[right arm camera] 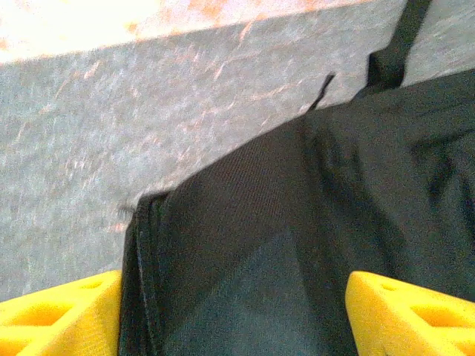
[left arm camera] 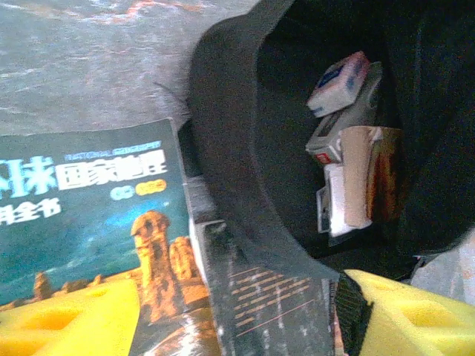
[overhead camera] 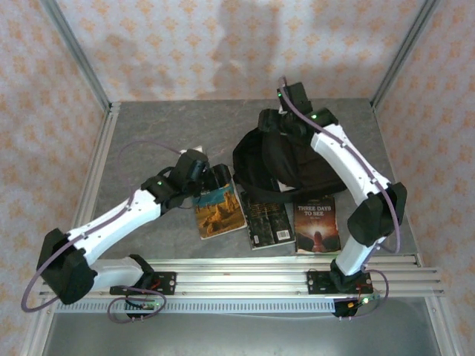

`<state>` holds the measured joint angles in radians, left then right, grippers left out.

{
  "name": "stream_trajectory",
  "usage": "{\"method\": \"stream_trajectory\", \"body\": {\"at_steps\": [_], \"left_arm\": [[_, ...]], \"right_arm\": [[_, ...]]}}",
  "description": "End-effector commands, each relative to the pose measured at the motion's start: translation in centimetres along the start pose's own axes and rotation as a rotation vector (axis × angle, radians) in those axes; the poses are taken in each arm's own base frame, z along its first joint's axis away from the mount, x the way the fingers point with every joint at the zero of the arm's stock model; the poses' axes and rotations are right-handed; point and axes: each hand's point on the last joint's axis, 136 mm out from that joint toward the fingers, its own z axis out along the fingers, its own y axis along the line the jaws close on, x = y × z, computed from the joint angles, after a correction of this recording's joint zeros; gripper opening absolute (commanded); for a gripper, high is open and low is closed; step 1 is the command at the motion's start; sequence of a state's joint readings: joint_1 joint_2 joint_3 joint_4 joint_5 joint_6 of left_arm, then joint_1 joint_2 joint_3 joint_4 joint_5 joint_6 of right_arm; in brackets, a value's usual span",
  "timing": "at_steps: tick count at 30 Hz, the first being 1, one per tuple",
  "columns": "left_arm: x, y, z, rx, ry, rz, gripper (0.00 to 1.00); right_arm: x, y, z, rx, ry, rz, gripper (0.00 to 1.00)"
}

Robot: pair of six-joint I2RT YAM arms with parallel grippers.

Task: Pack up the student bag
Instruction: Close the student bag at the center of the table.

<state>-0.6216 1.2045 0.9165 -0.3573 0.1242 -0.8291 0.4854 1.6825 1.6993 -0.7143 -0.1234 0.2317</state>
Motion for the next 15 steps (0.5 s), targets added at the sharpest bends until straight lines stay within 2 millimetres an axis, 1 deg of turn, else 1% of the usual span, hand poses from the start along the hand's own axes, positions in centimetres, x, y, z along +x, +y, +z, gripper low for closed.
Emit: {"method": "stream_trajectory", "body": {"at_steps": [1, 4, 6, 9, 11, 15], "left_arm": [[-0.2, 2.3, -1.3, -0.079, -0.045, 0.010, 0.73], [0.2, 4.1, -1.8, -0.125, -0.051, 0.023, 0.76], [0.9, 5.1, -1.9, -0.132, -0.043, 0.012, 0.76], [1.7, 6.2, -1.9, -0.137, -0.035, 0.005, 0.76], [1.9, 6.9, -1.9, -0.155, -0.037, 0.008, 0.76], [2.3, 8.6, -1.6, -0.190, -0.054, 0.004, 0.75]], "right_arm": [[0.8, 2.9, -2.9, -0.044, -0.076, -0.055, 0.77], [3.2, 3.9, -3.4, -0.034, -0.096, -0.090, 0.79], [4.9, 4.0, -3.6, -0.039, -0.099, -0.095, 0.82], [6.9, 3.9, -3.6, -0.046, -0.105, -0.098, 0.83], [8.8, 4.0, -3.1, -0.069, -0.081, -0.097, 0.81], [13.7, 5.0, -0.7, -0.139, 0.032, -0.077, 0.73]]}}
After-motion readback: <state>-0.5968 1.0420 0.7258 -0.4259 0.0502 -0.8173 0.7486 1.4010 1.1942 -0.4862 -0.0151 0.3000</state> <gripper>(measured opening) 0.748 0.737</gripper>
